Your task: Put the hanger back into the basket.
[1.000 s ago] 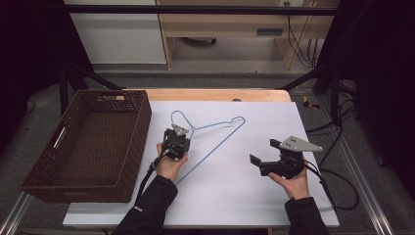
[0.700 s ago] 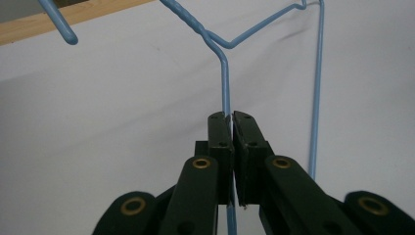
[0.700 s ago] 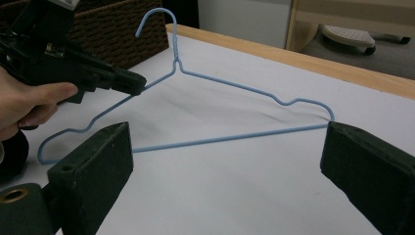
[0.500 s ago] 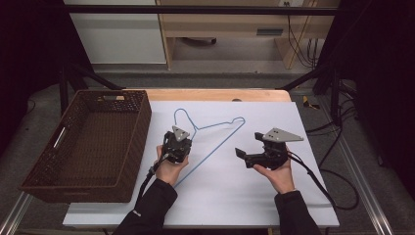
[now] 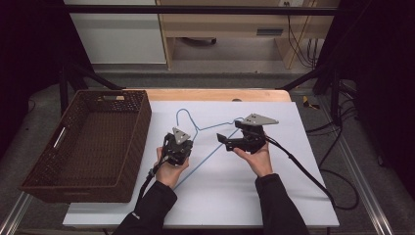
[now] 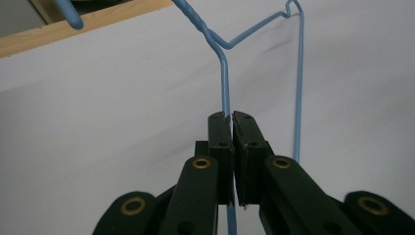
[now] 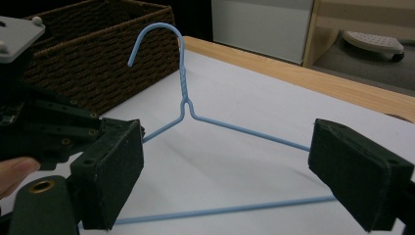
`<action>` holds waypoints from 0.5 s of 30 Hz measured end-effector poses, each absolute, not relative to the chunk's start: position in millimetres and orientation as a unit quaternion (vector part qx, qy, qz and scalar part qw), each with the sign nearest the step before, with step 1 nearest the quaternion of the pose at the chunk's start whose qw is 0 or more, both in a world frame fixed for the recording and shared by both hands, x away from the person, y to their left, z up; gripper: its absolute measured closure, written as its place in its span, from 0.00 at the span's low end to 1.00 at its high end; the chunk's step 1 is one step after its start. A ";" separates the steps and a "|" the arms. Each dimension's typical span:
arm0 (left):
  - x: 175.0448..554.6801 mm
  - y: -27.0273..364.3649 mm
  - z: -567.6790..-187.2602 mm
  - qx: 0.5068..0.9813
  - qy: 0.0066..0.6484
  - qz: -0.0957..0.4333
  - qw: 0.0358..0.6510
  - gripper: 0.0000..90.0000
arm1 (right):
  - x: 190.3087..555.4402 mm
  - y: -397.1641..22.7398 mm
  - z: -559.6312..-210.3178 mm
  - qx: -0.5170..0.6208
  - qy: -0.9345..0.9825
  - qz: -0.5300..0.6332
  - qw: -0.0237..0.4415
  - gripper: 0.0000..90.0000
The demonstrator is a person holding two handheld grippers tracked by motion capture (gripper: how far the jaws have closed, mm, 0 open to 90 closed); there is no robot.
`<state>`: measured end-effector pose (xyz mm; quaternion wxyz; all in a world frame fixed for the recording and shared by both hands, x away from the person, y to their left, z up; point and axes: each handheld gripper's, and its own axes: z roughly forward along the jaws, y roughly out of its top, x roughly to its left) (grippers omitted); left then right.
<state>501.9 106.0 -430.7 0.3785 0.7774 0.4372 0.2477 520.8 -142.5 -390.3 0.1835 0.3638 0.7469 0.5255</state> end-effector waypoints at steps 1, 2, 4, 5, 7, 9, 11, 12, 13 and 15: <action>501.2 105.9 -430.5 0.777 0.437 0.247 0.381 0.97 | 520.8 -142.5 -390.3 0.364 0.747 0.525 0.183 0.16; 500.6 106.2 -430.0 0.778 0.435 0.247 0.380 0.97 | 524.3 -138.2 -390.7 0.363 0.749 0.523 0.183 0.17; 499.9 106.1 -429.7 0.778 0.434 0.247 0.382 0.97 | 529.4 -130.7 -391.8 0.360 0.754 0.517 0.186 0.17; 499.6 106.0 -429.7 0.777 0.434 0.247 0.382 0.97 | 531.3 -128.1 -392.3 0.360 0.756 0.515 0.185 0.18; 499.3 105.8 -429.8 0.777 0.434 0.248 0.383 0.97 | 536.0 -121.2 -394.1 0.360 0.756 0.514 0.185 0.20; 499.0 105.6 -429.8 0.777 0.434 0.248 0.384 0.97 | 539.5 -116.1 -395.6 0.357 0.760 0.511 0.184 0.20; 498.6 105.2 -429.8 0.776 0.433 0.249 0.385 0.97 | 542.5 -110.7 -397.1 0.355 0.764 0.507 0.184 0.21; 498.3 105.0 -429.9 0.776 0.433 0.250 0.385 0.97 | 544.1 -108.7 -397.9 0.353 0.765 0.506 0.183 0.21; 498.2 104.8 -429.9 0.776 0.433 0.250 0.385 0.97 | 545.7 -105.6 -398.6 0.354 0.766 0.505 0.183 0.22; 497.9 104.9 -429.7 0.777 0.431 0.250 0.384 0.97 | 547.9 -100.6 -399.4 0.352 0.769 0.502 0.181 0.23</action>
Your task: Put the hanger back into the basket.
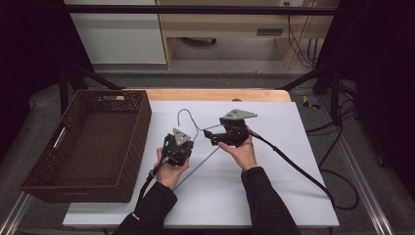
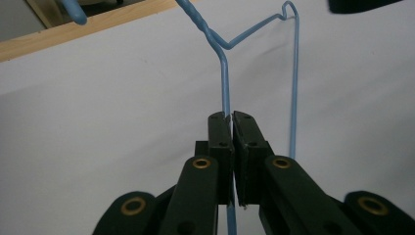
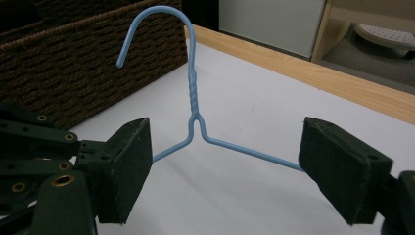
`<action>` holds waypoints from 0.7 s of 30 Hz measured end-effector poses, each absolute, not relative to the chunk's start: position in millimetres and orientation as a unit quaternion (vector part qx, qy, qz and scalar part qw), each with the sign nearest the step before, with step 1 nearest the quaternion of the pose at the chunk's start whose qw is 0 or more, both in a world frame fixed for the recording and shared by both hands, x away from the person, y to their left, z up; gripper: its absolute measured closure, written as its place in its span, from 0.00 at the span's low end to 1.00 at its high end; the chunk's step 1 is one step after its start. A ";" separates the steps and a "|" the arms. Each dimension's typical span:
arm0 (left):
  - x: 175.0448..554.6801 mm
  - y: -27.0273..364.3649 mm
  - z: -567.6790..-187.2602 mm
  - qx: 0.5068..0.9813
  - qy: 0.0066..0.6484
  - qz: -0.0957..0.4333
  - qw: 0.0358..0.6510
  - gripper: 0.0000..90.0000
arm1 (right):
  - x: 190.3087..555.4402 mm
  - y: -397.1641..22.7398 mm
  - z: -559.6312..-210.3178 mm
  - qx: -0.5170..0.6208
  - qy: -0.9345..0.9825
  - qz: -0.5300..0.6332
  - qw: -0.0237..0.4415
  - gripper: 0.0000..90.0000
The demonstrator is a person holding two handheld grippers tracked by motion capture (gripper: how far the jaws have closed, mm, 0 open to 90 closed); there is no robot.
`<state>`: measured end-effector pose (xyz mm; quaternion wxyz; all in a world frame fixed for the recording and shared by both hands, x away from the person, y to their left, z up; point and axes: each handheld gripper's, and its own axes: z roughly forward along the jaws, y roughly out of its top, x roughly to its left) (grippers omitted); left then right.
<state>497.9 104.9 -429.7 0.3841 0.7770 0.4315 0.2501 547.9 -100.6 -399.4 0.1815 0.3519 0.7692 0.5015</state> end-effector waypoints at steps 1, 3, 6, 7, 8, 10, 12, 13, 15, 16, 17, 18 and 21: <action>497.9 104.8 -429.7 0.777 0.432 0.250 0.384 0.97 | 549.2 -97.6 -399.8 0.350 0.772 0.499 0.180 0.23; 497.5 104.6 -429.8 0.777 0.431 0.250 0.385 0.97 | 553.5 -88.1 -401.0 0.346 0.776 0.496 0.179 0.24; 497.3 104.2 -430.0 0.776 0.431 0.250 0.386 0.97 | 557.1 -78.7 -402.4 0.347 0.777 0.493 0.179 0.26; 497.1 104.2 -430.0 0.776 0.431 0.250 0.387 0.97 | 558.5 -77.0 -403.0 0.345 0.778 0.493 0.181 0.27; 496.9 104.2 -429.9 0.776 0.430 0.251 0.386 0.97 | 558.5 -77.0 -403.0 0.345 0.778 0.493 0.181 0.27; 496.7 103.8 -429.7 0.776 0.431 0.249 0.387 0.97 | 561.1 -72.4 -404.3 0.345 0.778 0.492 0.181 0.29; 496.1 103.4 -429.8 0.776 0.429 0.251 0.388 0.97 | 562.9 -68.9 -405.6 0.345 0.779 0.492 0.178 0.31; 496.1 103.3 -429.8 0.776 0.430 0.251 0.389 0.97 | 564.5 -66.3 -407.2 0.344 0.780 0.492 0.178 0.34; 496.0 103.3 -429.8 0.775 0.429 0.251 0.389 0.97 | 565.8 -64.1 -408.7 0.344 0.784 0.486 0.178 0.39; 496.0 103.3 -429.8 0.775 0.429 0.251 0.389 0.97 | 565.8 -64.1 -408.7 0.344 0.784 0.486 0.178 0.39; 495.9 103.3 -429.9 0.775 0.429 0.251 0.389 0.97 | 566.5 -62.8 -409.6 0.343 0.785 0.485 0.177 0.40; 495.7 103.2 -429.9 0.775 0.430 0.249 0.391 0.97 | 567.0 -62.0 -410.3 0.342 0.786 0.484 0.177 0.43; 495.3 103.1 -430.0 0.775 0.429 0.250 0.391 0.97 | 569.5 -59.2 -413.4 0.339 0.789 0.482 0.171 0.53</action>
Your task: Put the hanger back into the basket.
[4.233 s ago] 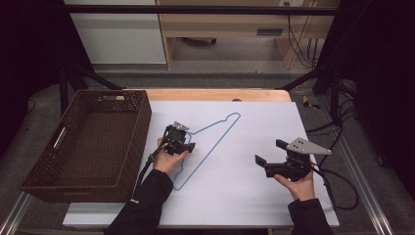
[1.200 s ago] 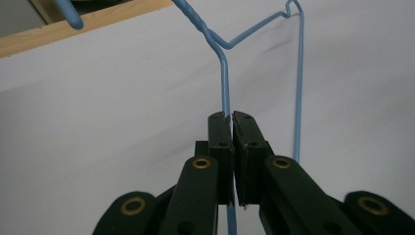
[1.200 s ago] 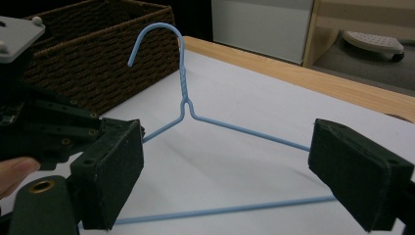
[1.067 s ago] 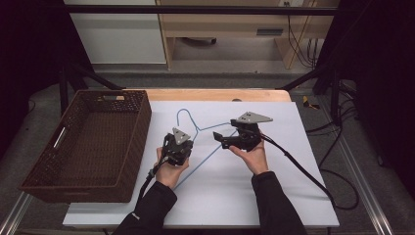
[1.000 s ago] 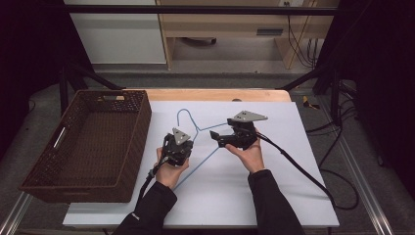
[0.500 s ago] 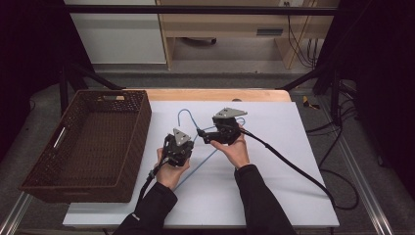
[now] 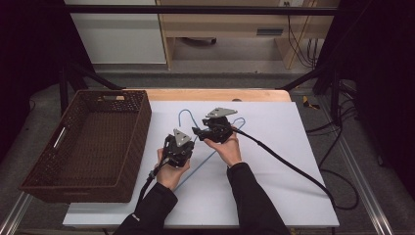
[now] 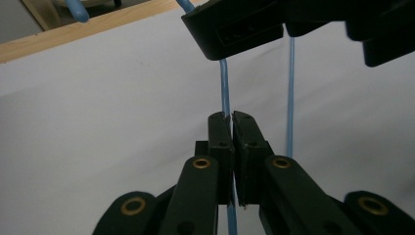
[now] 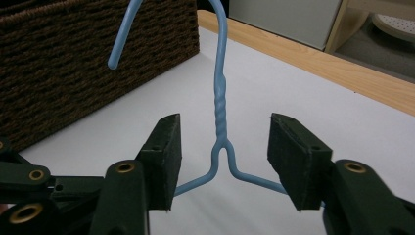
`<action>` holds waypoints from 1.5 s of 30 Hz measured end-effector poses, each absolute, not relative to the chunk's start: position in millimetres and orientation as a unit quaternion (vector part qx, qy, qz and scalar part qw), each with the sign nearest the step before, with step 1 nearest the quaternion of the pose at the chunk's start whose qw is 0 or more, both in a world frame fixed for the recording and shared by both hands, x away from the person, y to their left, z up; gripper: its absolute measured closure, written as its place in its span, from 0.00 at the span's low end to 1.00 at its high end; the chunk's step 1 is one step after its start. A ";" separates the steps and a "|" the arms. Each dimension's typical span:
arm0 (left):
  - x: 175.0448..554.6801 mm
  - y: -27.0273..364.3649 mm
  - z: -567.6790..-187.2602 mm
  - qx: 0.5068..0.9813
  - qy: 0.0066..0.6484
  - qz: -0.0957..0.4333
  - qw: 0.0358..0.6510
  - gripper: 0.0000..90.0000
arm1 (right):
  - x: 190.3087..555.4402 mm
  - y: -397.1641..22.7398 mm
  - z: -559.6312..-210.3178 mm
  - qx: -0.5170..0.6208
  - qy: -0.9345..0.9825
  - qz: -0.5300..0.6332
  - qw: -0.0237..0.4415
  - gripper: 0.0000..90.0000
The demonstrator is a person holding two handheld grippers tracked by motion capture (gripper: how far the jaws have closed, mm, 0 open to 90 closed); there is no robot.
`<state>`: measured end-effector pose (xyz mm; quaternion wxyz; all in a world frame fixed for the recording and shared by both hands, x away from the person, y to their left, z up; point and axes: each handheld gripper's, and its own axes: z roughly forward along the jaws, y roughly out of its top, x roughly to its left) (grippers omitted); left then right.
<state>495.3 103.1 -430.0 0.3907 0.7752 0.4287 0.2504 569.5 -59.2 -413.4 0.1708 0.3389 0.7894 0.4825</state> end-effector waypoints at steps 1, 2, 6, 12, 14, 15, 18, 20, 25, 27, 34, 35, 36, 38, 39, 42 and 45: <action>495.2 103.1 -430.0 0.775 0.429 0.250 0.391 0.97 | 570.0 -58.7 -414.2 0.339 0.790 0.482 0.169 0.55; 495.1 103.1 -430.0 0.775 0.428 0.250 0.391 0.97 | 570.3 -58.0 -414.9 0.341 0.790 0.481 0.170 0.58; 494.7 103.0 -430.4 0.774 0.428 0.250 0.393 0.97 | 571.2 -56.9 -416.1 0.343 0.790 0.479 0.170 0.67; 494.4 103.7 -431.1 0.775 0.427 0.249 0.394 0.97 | 573.3 -54.0 -415.1 0.339 0.790 0.481 0.172 0.79; 494.1 103.8 -431.2 0.776 0.425 0.249 0.394 0.97 | 574.9 -54.1 -415.4 0.337 0.790 0.481 0.173 0.81; 494.1 103.8 -431.2 0.776 0.425 0.249 0.394 0.97 | 574.9 -54.1 -415.4 0.337 0.790 0.481 0.173 0.81; 494.4 104.1 -431.5 0.776 0.424 0.250 0.395 0.97 | 576.4 -52.6 -416.2 0.335 0.794 0.477 0.171 0.87; 494.6 104.3 -431.9 0.775 0.424 0.252 0.394 0.97 | 576.5 -51.6 -416.5 0.334 0.795 0.477 0.170 0.89; 494.4 105.2 -433.1 0.775 0.421 0.254 0.396 0.97 | 575.6 -47.8 -416.6 0.330 0.798 0.473 0.175 0.93; 494.1 105.2 -433.1 0.775 0.422 0.252 0.396 0.97 | 575.6 -47.9 -416.4 0.326 0.799 0.473 0.178 0.94; 495.1 107.8 -431.1 0.772 0.425 0.240 0.407 0.91 | 573.4 -48.1 -414.1 0.323 0.800 0.470 0.187 0.96; 495.4 108.7 -430.3 0.773 0.424 0.238 0.406 0.84 | 573.2 -48.4 -413.8 0.322 0.800 0.470 0.188 0.96; 496.5 109.9 -429.6 0.774 0.425 0.234 0.407 0.82 | 573.2 -48.4 -413.8 0.322 0.800 0.471 0.187 0.96; 498.3 111.6 -428.9 0.777 0.425 0.227 0.404 0.76 | 573.1 -48.5 -413.6 0.321 0.800 0.471 0.187 0.96; 500.9 112.1 -429.1 0.784 0.425 0.218 0.397 0.75 | 572.9 -48.5 -413.6 0.321 0.800 0.471 0.186 0.96; 506.3 111.1 -432.1 0.794 0.423 0.200 0.387 0.73 | 572.6 -48.4 -413.4 0.320 0.800 0.473 0.185 0.96; 509.1 109.1 -434.8 0.799 0.421 0.188 0.386 0.78 | 571.8 -48.2 -413.1 0.320 0.800 0.474 0.183 0.96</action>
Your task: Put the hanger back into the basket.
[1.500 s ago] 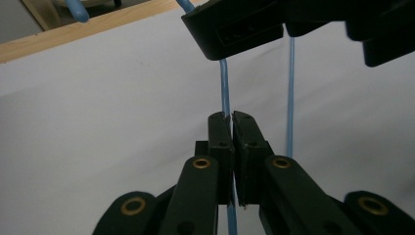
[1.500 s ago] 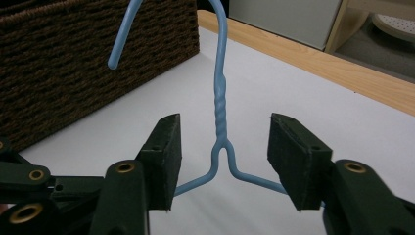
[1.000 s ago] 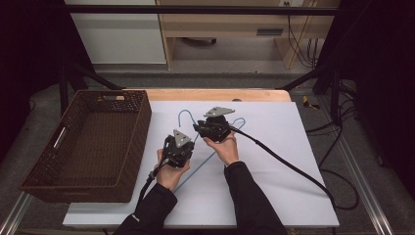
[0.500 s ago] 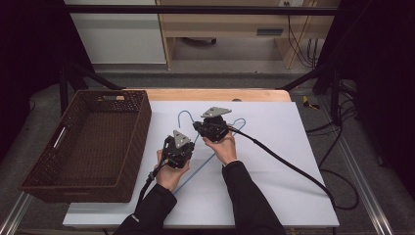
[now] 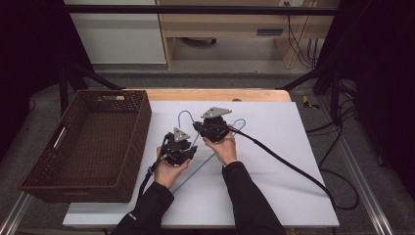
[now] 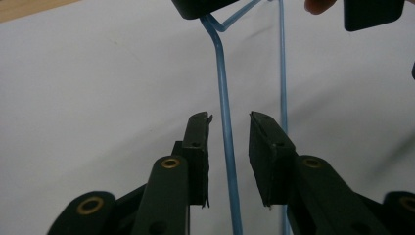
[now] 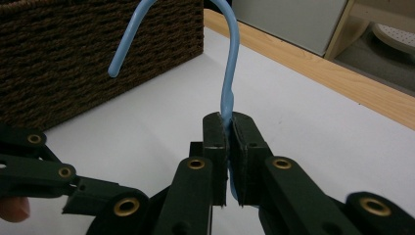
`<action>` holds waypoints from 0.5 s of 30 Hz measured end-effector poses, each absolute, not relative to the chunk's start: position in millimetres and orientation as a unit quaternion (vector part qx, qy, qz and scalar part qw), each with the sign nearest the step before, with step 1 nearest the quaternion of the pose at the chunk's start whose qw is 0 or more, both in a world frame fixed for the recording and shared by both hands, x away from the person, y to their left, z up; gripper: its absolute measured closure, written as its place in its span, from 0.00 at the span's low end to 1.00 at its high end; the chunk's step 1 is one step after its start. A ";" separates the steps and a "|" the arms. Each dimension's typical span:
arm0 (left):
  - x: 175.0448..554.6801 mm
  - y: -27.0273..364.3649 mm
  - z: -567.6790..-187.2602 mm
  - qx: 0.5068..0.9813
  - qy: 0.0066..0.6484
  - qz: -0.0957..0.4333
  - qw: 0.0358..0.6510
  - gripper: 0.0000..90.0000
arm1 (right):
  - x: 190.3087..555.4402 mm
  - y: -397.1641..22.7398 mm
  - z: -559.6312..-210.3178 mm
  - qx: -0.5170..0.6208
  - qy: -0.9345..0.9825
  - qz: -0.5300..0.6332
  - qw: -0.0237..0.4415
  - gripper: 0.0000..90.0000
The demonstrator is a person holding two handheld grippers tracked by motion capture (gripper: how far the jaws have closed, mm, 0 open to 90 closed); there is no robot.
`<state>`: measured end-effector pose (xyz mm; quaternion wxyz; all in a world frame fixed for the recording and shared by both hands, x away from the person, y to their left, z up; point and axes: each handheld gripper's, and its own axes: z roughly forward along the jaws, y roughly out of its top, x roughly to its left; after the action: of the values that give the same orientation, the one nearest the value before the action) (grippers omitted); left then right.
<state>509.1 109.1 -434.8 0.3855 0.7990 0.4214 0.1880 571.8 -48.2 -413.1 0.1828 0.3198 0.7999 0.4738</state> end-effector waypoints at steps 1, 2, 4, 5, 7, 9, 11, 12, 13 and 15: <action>510.0 108.4 -435.5 0.800 0.421 0.184 0.385 0.84 | 571.3 -48.2 -412.7 0.320 0.800 0.474 0.181 0.96; 510.4 108.3 -435.7 0.800 0.421 0.184 0.386 0.84 | 571.3 -48.2 -412.7 0.320 0.800 0.474 0.181 0.96; 511.5 108.2 -436.3 0.799 0.424 0.182 0.386 0.90 | 571.0 -48.5 -412.2 0.319 0.801 0.473 0.181 0.96; 511.8 108.4 -436.4 0.798 0.425 0.185 0.385 0.92 | 570.8 -48.8 -411.9 0.318 0.802 0.473 0.181 0.96; 512.0 109.1 -435.9 0.796 0.428 0.182 0.387 0.94 | 570.5 -49.1 -411.3 0.317 0.802 0.473 0.182 0.96; 511.0 108.6 -435.4 0.794 0.430 0.189 0.386 0.95 | 570.3 -49.5 -410.7 0.314 0.801 0.475 0.184 0.96; 509.5 108.6 -434.7 0.790 0.434 0.194 0.386 0.96 | 569.3 -49.9 -409.6 0.316 0.799 0.477 0.183 0.95; 508.6 108.1 -434.3 0.788 0.436 0.195 0.388 0.96 | 568.6 -50.0 -408.7 0.317 0.799 0.478 0.184 0.95; 507.0 107.0 -433.1 0.785 0.438 0.199 0.391 0.97 | 566.8 -50.4 -406.8 0.314 0.798 0.479 0.189 0.95; 506.3 106.8 -432.5 0.784 0.437 0.199 0.393 0.97 | 565.4 -51.0 -405.6 0.313 0.798 0.477 0.192 0.94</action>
<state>506.3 106.8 -432.5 0.3926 0.7844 0.4372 0.1988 565.4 -51.0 -405.6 0.1918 0.3134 0.7982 0.4774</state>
